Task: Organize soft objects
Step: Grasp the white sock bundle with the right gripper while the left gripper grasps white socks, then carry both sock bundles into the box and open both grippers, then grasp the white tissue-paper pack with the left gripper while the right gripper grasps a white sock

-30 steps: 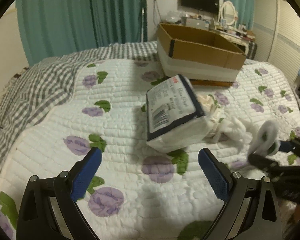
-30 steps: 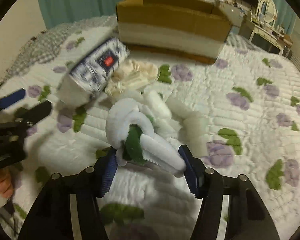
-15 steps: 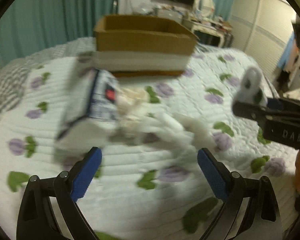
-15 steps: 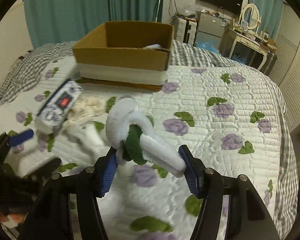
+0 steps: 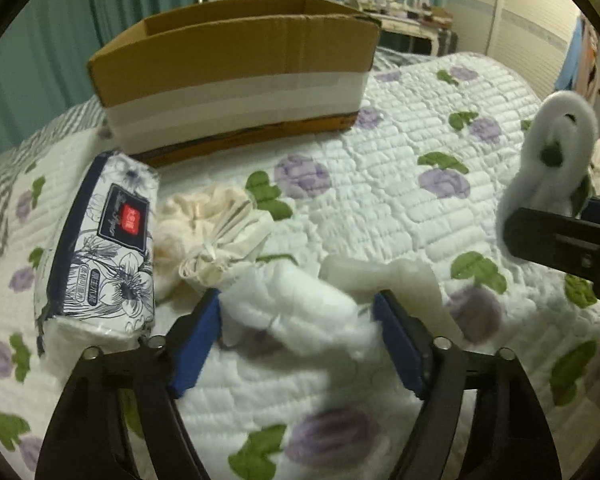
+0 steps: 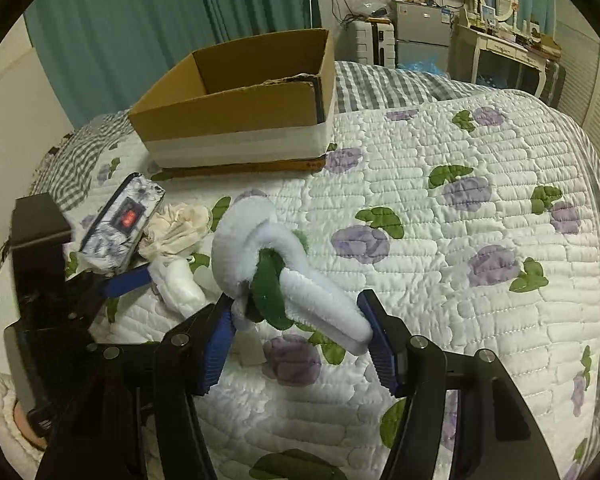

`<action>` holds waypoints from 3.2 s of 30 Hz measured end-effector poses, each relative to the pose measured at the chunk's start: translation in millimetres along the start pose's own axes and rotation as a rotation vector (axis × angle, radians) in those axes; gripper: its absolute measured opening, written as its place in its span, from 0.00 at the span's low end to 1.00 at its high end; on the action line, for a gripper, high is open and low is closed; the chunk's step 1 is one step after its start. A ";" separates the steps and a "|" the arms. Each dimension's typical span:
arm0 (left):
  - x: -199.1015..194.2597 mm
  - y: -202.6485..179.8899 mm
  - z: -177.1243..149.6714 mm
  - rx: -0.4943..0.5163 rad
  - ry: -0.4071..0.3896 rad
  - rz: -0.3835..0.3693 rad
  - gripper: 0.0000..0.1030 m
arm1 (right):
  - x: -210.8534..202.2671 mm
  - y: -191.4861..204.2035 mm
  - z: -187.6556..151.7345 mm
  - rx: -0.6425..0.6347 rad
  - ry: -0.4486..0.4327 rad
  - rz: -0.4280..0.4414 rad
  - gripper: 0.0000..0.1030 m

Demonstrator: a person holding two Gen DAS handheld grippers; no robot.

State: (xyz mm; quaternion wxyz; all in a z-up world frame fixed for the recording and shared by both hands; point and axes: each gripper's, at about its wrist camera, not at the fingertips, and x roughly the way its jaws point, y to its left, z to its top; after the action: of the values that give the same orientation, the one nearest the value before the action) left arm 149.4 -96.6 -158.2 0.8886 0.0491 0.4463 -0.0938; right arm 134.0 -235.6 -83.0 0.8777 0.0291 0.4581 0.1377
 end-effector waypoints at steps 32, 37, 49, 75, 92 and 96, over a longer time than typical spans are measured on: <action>-175.6 41.4 52.3 0.030 -0.299 -0.027 0.40 | -121.8 71.5 50.8 -0.159 -0.232 -0.026 0.58; -183.5 56.4 88.7 0.042 -0.352 0.022 0.41 | -125.4 82.3 95.2 -0.191 -0.278 -0.021 0.58; -91.3 88.3 180.9 0.046 -0.331 0.041 0.43 | -44.1 55.7 216.9 -0.165 -0.273 0.033 0.58; -81.3 104.7 190.9 0.051 -0.375 0.211 0.80 | -26.7 48.6 245.5 -0.131 -0.315 -0.044 0.87; -278.6 86.1 97.9 0.024 -0.594 0.188 0.96 | -234.1 122.7 150.4 -0.206 -0.468 -0.039 0.87; -283.7 84.2 73.8 0.020 -0.600 0.151 0.96 | -234.9 132.7 114.8 -0.250 -0.464 -0.052 0.88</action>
State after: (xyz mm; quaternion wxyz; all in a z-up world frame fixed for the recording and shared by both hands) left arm 59.3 7.9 113.8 0.9846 0.0610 0.1584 -0.0421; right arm 71.3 -162.6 194.0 0.9592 -0.0606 0.2246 0.1605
